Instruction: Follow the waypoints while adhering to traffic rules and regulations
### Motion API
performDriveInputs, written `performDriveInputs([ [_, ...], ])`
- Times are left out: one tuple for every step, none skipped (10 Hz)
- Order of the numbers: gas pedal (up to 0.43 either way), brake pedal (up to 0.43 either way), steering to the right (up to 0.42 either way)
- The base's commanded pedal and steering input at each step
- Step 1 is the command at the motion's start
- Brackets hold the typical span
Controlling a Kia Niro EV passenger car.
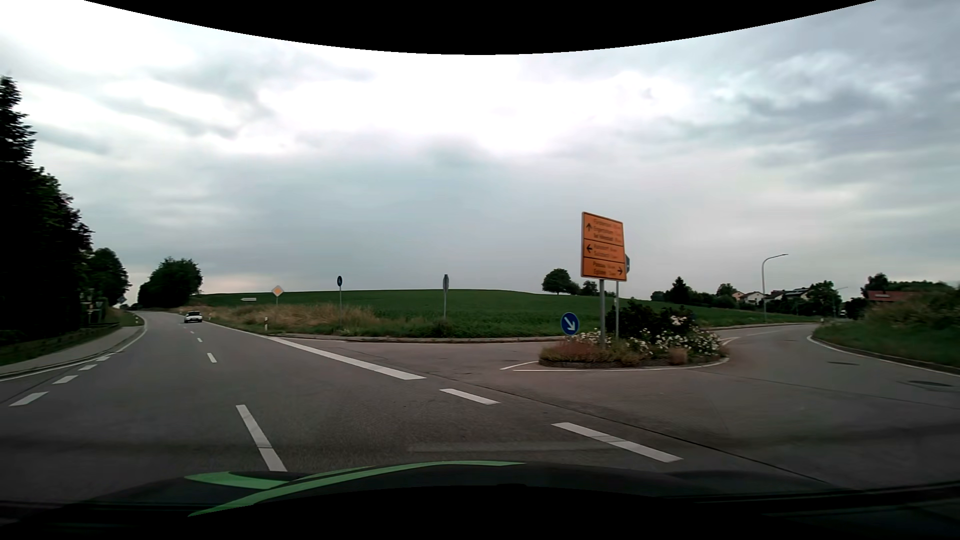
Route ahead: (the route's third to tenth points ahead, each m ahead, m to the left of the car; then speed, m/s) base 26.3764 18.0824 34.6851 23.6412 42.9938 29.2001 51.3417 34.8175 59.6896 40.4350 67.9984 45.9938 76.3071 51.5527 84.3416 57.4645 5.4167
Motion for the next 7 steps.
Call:
performDriveInputs([
  [0.299, 0.000, -0.331],
  [0.299, 0.000, -0.330],
  [0.299, 0.000, -0.327],
  [0.299, 0.000, -0.317],
  [0.299, 0.000, -0.302],
  [0.299, 0.000, -0.280],
  [0.299, 0.000, -0.248],
])
